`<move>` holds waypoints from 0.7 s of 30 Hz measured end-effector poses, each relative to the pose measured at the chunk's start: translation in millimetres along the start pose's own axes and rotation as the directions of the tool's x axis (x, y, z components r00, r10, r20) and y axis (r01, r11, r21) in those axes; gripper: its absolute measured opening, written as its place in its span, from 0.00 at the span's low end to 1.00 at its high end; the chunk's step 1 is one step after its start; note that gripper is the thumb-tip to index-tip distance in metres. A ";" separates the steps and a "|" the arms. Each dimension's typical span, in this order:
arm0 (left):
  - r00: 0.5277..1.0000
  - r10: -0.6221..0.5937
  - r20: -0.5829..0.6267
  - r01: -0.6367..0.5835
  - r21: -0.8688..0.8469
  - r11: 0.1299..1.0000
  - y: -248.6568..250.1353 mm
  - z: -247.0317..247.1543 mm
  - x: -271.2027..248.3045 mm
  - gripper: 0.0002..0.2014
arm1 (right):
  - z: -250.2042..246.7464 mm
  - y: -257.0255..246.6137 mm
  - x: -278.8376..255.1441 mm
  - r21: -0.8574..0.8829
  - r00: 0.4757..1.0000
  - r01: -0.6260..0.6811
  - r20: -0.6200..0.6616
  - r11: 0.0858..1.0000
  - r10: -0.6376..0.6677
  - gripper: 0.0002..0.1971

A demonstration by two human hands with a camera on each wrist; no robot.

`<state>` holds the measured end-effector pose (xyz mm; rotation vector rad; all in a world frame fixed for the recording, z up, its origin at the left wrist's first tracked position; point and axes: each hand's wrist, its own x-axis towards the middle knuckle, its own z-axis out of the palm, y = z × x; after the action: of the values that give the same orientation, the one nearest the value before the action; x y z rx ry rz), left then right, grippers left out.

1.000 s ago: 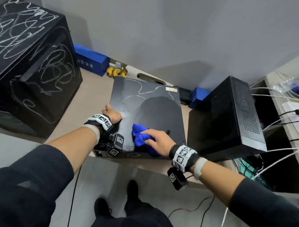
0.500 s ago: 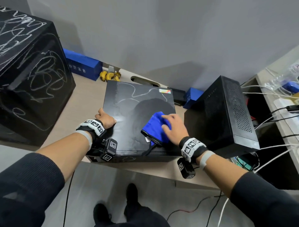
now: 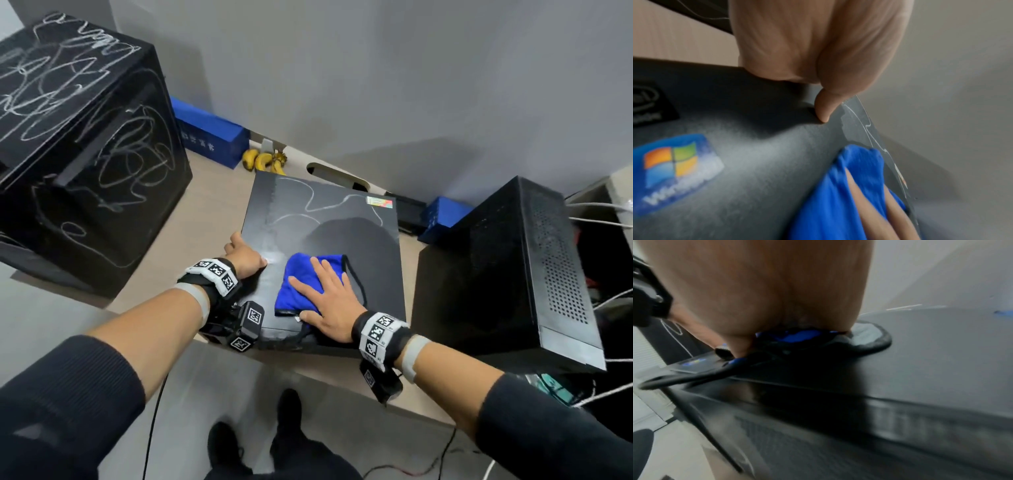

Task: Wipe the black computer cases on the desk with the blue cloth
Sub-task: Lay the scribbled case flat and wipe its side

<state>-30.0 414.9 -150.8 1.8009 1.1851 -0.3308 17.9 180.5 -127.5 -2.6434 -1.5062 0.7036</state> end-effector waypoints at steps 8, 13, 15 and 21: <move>0.999 0.017 0.027 -0.017 -0.022 1.000 -3.8 0.7 5.4 0.47 | -36.8 95.4 0.7 -0.043 0.970 -0.230 0.074 0.972 0.233 0.38; 1.000 -0.003 0.028 0.009 -0.211 0.978 -4.0 0.7 8.6 0.44 | -45.4 45.6 63.6 -0.002 0.957 -0.285 0.053 0.958 0.285 0.41; 0.999 0.009 0.041 0.005 -0.328 0.945 -2.1 -0.6 7.1 0.40 | -31.9 14.0 54.6 -0.036 0.986 -0.153 0.067 0.988 0.156 0.41; 0.985 0.068 0.156 0.033 -0.564 0.825 -20.5 4.4 39.8 0.54 | 9.3 8.1 -44.5 -0.142 0.986 0.130 0.124 0.981 -0.112 0.38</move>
<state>-26.1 436.7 -190.0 1.2332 1.0083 -0.0968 1.6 137.8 -121.2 -2.6267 -1.8017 0.7756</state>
